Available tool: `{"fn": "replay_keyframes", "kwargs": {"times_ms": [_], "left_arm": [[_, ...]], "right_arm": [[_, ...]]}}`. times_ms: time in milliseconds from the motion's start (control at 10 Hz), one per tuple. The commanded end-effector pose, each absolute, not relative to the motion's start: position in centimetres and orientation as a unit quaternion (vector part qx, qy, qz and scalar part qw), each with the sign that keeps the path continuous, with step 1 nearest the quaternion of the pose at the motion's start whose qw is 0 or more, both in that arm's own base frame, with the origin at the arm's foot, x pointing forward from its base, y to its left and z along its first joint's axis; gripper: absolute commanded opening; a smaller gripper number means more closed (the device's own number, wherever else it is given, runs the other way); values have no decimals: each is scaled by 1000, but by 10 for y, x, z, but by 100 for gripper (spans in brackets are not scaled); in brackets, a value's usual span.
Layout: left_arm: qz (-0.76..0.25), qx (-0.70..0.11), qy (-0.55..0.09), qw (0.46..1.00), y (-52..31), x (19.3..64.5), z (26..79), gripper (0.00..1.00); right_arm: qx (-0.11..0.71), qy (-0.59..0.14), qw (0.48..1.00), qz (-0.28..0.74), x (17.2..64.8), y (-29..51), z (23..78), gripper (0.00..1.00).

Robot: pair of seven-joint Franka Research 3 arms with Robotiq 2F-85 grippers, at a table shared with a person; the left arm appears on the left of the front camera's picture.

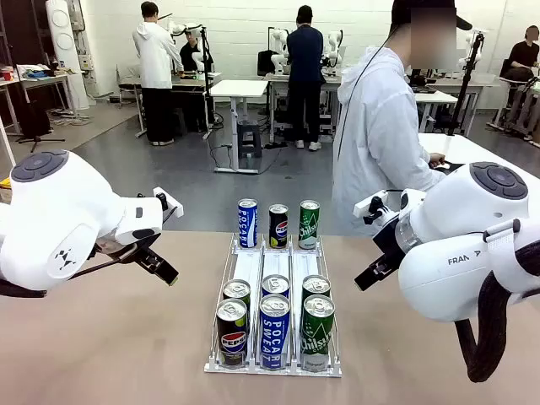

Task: Retrieve and hand over the desired beverage to the person.
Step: Pick up a can of the same type that the person held from the Automatic Can Dispenser.

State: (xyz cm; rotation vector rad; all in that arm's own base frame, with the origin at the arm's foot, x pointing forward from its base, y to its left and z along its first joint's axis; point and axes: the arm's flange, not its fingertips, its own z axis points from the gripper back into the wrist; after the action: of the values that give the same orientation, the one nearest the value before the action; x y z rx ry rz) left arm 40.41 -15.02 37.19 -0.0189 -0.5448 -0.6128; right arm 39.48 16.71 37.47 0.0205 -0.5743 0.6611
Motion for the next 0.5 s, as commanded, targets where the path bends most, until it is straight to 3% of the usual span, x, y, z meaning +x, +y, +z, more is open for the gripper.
{"fn": "replay_keyframes", "kwargs": {"times_ms": [0,400], "left_arm": [[-298,-9,-265,917,-150,404,372,100],[-298,-9,-265,917,-150,404,372,100]], "right_arm": [[10,-278,906,320,395,167,375,100],[10,-278,906,320,395,167,375,100]]}}
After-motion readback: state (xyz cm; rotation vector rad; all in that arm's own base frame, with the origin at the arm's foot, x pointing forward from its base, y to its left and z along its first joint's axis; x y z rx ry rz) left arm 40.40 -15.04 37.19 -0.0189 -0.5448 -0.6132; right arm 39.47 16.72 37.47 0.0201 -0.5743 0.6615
